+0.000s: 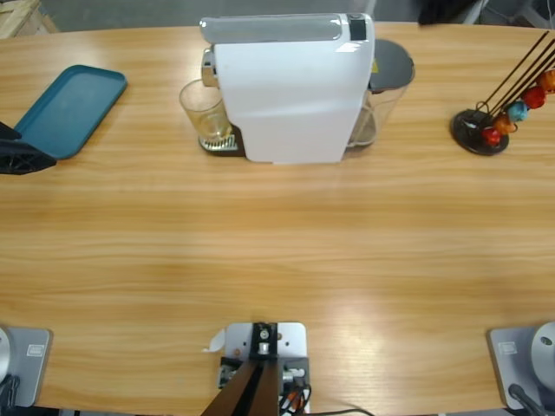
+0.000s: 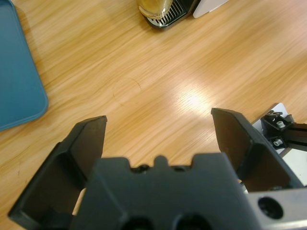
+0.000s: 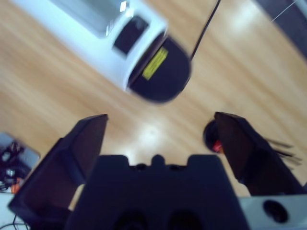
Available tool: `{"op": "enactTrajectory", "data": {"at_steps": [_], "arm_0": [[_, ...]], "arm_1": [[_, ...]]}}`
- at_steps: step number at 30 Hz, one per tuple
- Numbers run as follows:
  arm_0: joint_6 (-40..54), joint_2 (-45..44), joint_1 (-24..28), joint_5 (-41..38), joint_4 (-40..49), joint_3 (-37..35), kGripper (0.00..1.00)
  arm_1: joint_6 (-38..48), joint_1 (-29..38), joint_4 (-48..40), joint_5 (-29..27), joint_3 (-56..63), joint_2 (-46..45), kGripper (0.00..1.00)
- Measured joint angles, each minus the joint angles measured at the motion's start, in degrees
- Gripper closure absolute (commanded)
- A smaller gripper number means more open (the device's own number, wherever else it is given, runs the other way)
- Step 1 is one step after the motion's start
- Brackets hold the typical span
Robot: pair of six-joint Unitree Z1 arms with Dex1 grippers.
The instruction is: Pour coffee
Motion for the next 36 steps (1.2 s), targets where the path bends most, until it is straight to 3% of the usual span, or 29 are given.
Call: {"op": "enactTrajectory", "data": {"at_steps": [7, 13, 29, 36], "arm_0": [[0.5, -0.4, -2.5, -1.6, -0.8, 0.7, 0.018], [0.6, -0.4, -5.9, -5.0, -4.4, 3.1, 0.018], [0.6, -3.1, -8.0, -5.5, -7.7, 7.6, 0.013], [1.1, -6.9, -8.1, -0.6, -22.0, 13.9, 0.013]], "arm_1": [[0.0, 2.5, -15.5, 9.1, 25.8, -10.9, 0.0], [-0.3, 4.7, -27.6, 12.7, 37.7, -18.6, 0.0], [-5.4, 6.2, -30.4, 17.8, 50.1, -27.4, 0.0], [-7.1, 6.5, -33.3, 17.3, 52.3, -27.4, 0.0]]}}
